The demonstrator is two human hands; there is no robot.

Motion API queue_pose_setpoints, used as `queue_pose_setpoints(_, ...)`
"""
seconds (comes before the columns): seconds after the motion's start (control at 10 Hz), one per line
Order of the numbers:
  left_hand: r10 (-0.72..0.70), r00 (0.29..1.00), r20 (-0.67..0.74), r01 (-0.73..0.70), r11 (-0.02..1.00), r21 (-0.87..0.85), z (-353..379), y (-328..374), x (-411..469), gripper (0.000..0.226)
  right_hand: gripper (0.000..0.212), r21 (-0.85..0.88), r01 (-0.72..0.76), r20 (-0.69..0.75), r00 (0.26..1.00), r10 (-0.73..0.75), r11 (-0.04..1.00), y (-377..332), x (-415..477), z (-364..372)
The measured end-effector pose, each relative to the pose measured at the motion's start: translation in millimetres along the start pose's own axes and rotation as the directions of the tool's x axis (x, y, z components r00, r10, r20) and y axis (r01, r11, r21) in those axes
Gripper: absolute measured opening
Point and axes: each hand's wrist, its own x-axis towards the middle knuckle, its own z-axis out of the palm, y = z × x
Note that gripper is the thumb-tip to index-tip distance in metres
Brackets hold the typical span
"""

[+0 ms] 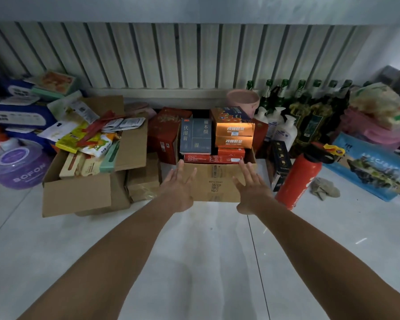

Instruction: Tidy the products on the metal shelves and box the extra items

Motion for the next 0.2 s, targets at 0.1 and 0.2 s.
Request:
queue_pose_setpoints(0.1, -0.020, 0.994, 0.103, 0.014, 0.998, 0.057, -13, -2, -2, 0.077, 0.081, 0.096, 0.051, 0.098, 0.993, -0.060, 0.994, 0, 0, -13)
queue_pose_setpoints(0.2, -0.036, 0.996, 0.086, 0.032, 0.998, 0.050, -44, -1, -16, 0.080, 0.080, 0.162, 0.113, 0.047, 0.991, -0.122, 0.980, 11, -21, -45)
